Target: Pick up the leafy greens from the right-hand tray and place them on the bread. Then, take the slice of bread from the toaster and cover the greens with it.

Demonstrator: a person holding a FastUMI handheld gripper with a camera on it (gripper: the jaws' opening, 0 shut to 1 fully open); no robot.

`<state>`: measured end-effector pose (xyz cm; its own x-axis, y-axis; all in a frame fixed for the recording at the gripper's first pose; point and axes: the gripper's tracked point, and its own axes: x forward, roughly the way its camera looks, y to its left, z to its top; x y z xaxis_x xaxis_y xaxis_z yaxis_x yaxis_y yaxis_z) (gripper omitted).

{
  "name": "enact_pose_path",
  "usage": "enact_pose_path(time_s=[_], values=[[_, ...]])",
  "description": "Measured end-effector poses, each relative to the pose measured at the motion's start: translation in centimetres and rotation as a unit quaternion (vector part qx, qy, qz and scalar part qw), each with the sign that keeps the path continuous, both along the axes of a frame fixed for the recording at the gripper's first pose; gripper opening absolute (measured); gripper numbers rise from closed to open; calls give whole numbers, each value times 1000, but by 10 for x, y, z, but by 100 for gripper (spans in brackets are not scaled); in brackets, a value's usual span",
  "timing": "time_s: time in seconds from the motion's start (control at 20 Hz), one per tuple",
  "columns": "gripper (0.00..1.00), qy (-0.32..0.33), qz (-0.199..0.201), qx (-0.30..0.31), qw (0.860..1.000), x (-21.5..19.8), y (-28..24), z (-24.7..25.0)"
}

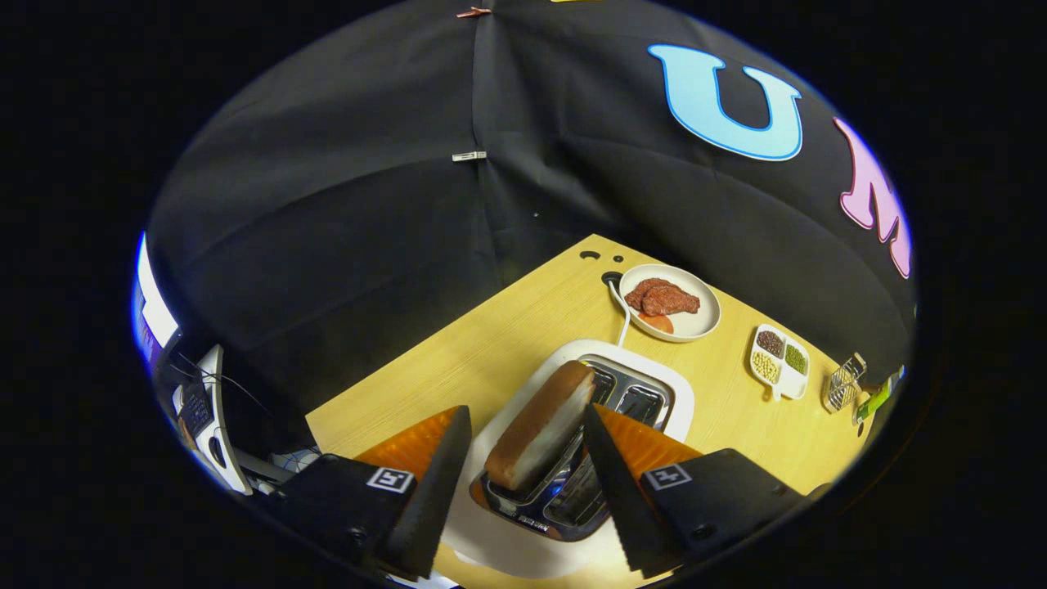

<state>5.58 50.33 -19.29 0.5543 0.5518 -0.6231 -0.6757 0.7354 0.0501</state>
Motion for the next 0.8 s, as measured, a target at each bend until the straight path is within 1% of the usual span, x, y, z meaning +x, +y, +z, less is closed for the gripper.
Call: enact_pose_path(time_s=[0.05,0.15,0.3,0.4,0.45,0.5,0.55,0.7,0.8], values=[[80,-2,-3,-2,1000,1,-1,-1],[55,-10,-2,-8,1000,2,-1,-1],[37,-17,-15,-25,999,5,-9,-4],[19,-14,-32,-25,999,5,-17,-4],[19,-9,-39,-21,999,3,-17,-5],[16,-7,-44,-17,999,1,-15,-2],[16,-7,-41,-15,999,0,-13,-2],[11,-3,-26,-7,1000,0,-12,0],[11,3,-32,8,999,1,-15,10]])
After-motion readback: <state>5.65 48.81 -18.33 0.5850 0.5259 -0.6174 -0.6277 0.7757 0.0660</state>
